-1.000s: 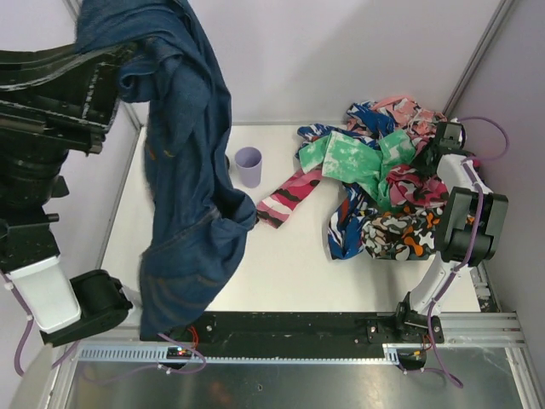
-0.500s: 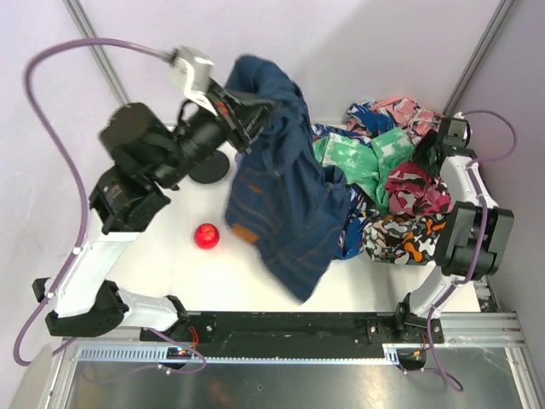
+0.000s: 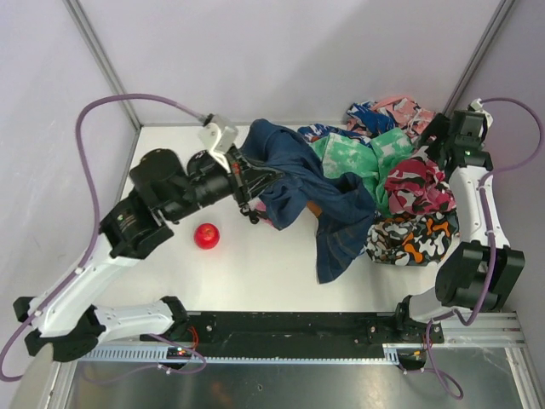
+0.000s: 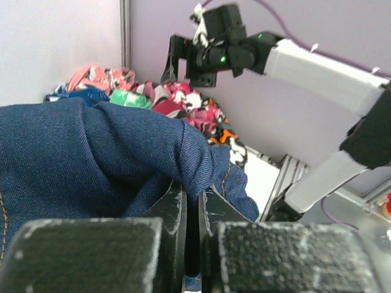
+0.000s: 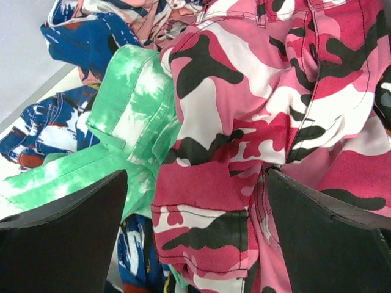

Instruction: Pick out a specific cloth from the pile

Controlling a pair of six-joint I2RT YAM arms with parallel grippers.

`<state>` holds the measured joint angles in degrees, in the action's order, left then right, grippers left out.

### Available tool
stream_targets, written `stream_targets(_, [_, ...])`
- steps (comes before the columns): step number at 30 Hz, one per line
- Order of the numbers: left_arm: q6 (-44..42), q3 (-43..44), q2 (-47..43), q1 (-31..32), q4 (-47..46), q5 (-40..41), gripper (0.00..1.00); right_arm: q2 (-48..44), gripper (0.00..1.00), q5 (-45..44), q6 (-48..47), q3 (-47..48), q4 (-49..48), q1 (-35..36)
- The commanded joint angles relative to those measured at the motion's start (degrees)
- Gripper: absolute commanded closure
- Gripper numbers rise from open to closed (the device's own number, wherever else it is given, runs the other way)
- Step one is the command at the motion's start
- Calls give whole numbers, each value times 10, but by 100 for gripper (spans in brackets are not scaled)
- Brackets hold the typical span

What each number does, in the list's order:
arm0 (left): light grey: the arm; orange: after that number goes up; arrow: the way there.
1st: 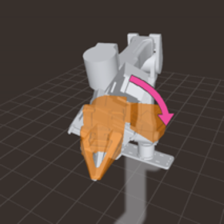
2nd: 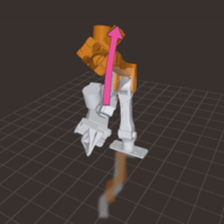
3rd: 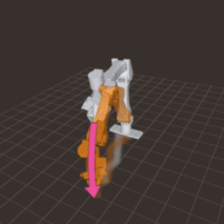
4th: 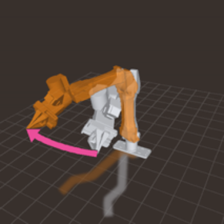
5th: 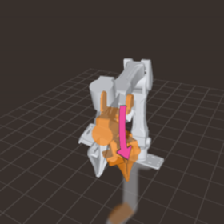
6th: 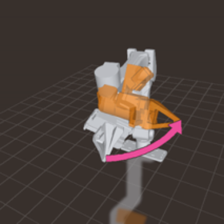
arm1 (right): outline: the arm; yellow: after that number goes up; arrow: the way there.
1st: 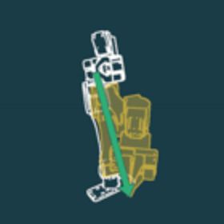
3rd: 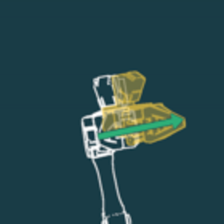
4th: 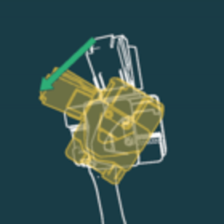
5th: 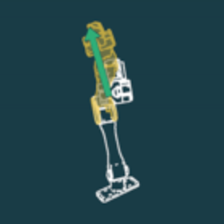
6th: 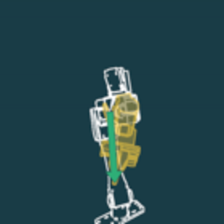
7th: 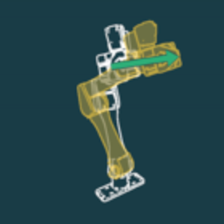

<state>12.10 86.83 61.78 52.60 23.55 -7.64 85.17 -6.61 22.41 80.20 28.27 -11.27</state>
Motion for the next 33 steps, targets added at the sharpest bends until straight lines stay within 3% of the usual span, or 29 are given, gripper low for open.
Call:
stream_targets(1, [22, 7, -73, 4, -87, -33, 99, -39, 1, -16, -6, 0, 28, 15])
stream_targets(10, [32, -53, -120, 4, -86, 58, 99, -106, 1, -12, 11, -32, 42, 35])
stream_targets(18, [102, -174, -24, 4, -98, 133, 99, -172, 1, -15, 18, -77, 51, 54])
stream_targets(23, [169, -274, 44, 5, -138, 86, 99, -210, 1, -12, 23, -120, 44, 65])
stream_targets(33, [301, -518, 119, 7, -169, 82, 99, -281, 1, -18, 37, -241, 0, 67])
